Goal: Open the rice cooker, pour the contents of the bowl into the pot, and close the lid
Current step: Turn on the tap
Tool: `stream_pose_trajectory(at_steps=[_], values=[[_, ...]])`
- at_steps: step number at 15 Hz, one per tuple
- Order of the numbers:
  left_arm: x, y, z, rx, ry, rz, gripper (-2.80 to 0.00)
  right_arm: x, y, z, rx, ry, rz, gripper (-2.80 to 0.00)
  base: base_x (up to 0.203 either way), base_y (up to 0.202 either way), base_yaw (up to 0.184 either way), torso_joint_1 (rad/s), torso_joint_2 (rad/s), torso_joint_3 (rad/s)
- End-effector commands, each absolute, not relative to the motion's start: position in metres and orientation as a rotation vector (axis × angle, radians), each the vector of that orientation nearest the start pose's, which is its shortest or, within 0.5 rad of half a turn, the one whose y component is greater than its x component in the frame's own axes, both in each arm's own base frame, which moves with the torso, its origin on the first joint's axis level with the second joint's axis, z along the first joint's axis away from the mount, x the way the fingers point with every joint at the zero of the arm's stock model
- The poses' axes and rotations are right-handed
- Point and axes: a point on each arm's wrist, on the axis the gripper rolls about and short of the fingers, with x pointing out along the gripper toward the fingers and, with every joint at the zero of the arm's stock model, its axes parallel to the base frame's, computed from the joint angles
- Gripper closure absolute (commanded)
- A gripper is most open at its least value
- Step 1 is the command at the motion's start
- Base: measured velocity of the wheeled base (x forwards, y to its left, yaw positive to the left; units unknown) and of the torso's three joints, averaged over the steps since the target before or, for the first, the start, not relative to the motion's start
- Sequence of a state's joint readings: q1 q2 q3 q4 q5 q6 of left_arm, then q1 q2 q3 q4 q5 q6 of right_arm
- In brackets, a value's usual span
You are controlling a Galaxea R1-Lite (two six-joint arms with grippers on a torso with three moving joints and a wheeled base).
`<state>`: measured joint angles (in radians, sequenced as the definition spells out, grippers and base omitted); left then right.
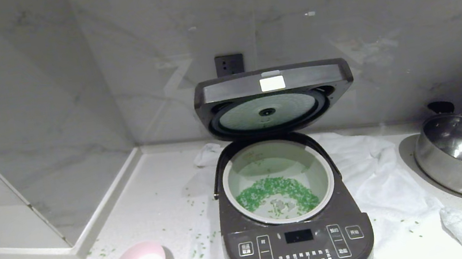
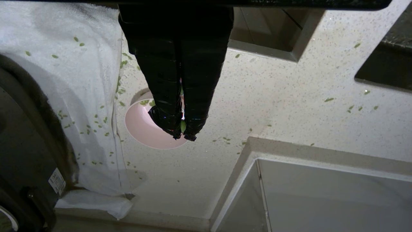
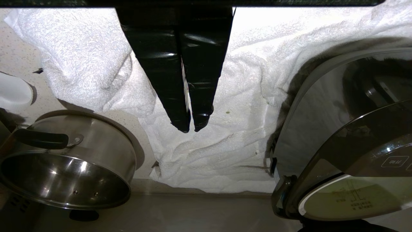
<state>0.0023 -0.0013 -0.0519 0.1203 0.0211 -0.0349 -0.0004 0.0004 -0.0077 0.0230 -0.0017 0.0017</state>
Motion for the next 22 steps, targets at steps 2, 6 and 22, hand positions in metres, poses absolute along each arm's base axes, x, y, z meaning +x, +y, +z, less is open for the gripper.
stream_pose_trajectory(at_steps=[2,6,22], values=[[-0.0275,0.0004,0.0773,-0.034,0.066,0.024,0.0,-0.0234,0.0,0.0752,0.002,0.015,-0.002,0.0,0.0,0.0,0.0,0.0,0.0,0.0],[-0.0275,0.0004,0.0773,-0.035,0.066,0.024,0.0,-0.0234,0.0,0.0752,0.002,0.015,-0.002,0.0,-0.078,0.0,0.0,0.002,0.0,0.0],[-0.0275,0.0005,0.0773,-0.035,0.066,0.023,0.0,-0.0235,0.0,0.0752,-0.002,0.014,-0.002,0.0,-0.106,-0.001,0.01,-0.002,0.0,0.002]])
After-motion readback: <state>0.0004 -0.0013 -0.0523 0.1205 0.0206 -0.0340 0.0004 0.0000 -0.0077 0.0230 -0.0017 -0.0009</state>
